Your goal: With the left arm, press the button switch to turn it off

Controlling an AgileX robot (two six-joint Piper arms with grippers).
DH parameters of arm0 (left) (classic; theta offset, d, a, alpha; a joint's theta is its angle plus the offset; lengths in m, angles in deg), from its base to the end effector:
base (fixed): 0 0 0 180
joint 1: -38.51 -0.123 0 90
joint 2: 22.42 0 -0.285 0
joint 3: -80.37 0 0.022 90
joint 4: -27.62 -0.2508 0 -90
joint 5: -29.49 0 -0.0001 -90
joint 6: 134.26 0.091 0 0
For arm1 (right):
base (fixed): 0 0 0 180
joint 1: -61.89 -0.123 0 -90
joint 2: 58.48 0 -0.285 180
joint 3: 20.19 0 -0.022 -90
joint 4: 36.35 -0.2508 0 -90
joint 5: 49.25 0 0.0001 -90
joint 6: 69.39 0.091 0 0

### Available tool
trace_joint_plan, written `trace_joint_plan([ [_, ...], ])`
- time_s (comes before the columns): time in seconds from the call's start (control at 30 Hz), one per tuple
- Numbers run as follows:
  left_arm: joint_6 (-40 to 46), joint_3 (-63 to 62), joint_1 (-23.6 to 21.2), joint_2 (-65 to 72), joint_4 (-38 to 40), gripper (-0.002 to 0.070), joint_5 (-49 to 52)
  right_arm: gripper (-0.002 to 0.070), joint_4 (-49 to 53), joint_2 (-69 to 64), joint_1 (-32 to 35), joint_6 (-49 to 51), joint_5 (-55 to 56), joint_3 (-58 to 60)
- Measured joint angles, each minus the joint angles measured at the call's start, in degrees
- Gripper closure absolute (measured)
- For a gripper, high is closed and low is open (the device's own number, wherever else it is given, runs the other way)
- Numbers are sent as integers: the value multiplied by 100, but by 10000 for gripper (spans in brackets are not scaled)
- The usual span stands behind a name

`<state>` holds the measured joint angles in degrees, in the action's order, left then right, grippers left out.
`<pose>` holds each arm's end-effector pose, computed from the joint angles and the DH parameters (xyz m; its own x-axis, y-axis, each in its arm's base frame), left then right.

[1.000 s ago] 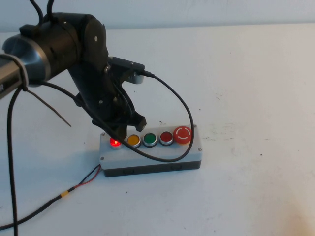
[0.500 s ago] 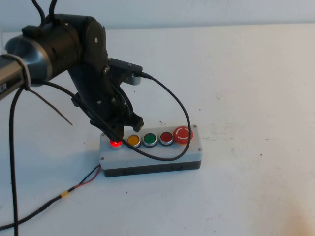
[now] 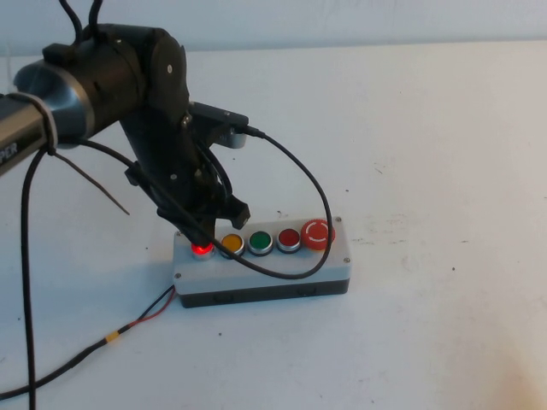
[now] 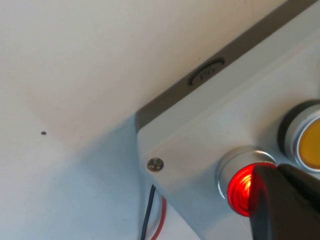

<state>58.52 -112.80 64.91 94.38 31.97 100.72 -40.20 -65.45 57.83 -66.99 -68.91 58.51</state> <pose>0.3424 -0.1773 0.2493 -0.7859 0.6098 -0.1028 0.6165 0.7857 -0.0523 0.0530 0.0058 0.1744 -0.2713 0.0860 -0.9587 -0.0644 0.9922 0.1072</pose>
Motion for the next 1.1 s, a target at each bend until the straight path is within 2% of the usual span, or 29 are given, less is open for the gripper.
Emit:
trace_joint_plan([
  [0.2, 89, 216, 10, -561, -35, 678, -121, 692, 0, 0, 0, 0, 0, 0],
  [0.37, 75, 1034, 20, -2118, -46, 678, -863, 692, 0, 0, 0, 0, 0, 0],
  [0.8, -255, 5423, 20, -6727, -83, 678, -4494, 692, 0, 0, 0, 0, 0, 0],
  [1.1, -680, 7193, 20, -10392, -367, 678, -5041, 692, 0, 0, 0, 0, 0, 0],
])
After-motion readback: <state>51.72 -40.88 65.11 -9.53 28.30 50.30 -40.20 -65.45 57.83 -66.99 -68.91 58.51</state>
